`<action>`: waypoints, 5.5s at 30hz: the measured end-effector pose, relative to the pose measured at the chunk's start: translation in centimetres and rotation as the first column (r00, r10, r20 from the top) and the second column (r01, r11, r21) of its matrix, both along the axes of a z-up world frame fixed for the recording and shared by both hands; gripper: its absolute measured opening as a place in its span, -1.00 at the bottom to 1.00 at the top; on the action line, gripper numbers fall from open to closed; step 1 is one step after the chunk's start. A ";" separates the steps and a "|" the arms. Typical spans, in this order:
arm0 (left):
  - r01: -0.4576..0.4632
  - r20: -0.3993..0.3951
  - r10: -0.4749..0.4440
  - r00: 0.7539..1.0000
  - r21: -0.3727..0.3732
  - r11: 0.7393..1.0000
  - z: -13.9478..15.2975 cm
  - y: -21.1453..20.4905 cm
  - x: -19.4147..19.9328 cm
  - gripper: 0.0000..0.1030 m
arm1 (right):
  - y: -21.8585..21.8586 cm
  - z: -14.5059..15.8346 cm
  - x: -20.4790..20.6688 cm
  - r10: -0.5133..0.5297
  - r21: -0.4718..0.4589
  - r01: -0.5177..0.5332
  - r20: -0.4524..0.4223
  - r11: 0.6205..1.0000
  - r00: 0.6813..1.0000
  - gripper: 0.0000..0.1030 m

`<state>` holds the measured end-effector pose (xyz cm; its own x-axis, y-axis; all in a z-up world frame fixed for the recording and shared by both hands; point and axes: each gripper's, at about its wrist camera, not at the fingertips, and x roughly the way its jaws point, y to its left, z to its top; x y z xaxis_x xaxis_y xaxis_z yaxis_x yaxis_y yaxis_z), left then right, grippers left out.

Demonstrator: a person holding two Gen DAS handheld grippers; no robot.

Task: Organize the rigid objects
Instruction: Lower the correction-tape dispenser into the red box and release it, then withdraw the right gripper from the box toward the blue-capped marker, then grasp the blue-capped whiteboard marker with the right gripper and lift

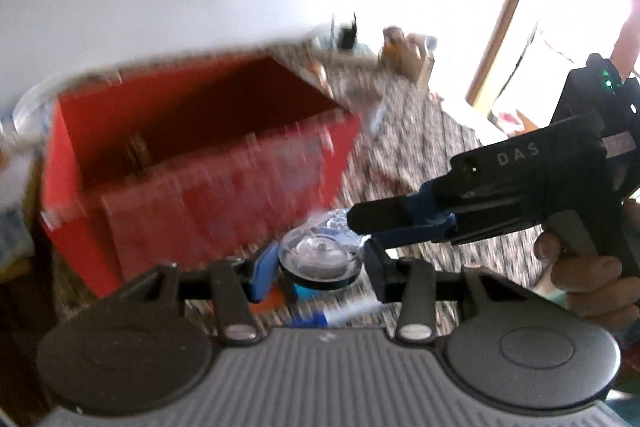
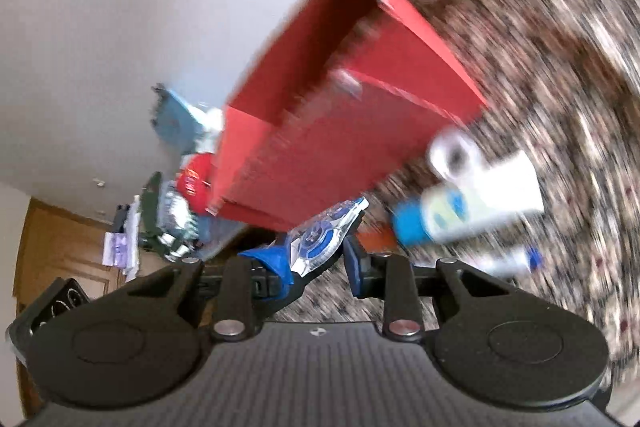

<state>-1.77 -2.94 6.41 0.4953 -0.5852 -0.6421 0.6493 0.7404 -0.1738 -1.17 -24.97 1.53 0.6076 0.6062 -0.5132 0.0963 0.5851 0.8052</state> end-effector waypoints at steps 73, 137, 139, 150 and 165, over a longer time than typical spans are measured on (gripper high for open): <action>-0.510 0.085 0.509 0.857 0.286 0.811 0.3 2.9 9.4 0.22 | 7.6 3.1 15.8 0.222 -0.325 -0.180 0.098 0.929 0.970 -0.67; -0.143 -0.241 0.230 0.943 0.332 0.932 -10.0 -2.2 0.0 0.32 | -0.4 -4.3 -0.9 0.017 -0.376 -0.051 -0.094 0.925 0.995 -0.67; -0.112 -0.280 0.197 0.940 0.294 0.949 -10.2 -2.5 -0.4 0.32 | -1.0 -4.6 -1.1 0.028 -0.381 -0.065 -0.101 0.922 0.994 -0.70; -0.122 -0.358 0.167 0.919 0.146 0.982 -10.1 -3.0 -0.3 0.26 | -3.3 -6.3 -0.1 0.111 -0.380 -0.169 -0.169 0.910 0.979 -0.71; -0.186 -0.400 0.201 0.894 0.077 0.980 -10.9 -3.2 2.9 0.06 | -3.2 -7.3 -0.9 0.259 -0.297 -0.296 -0.156 0.908 0.953 -0.72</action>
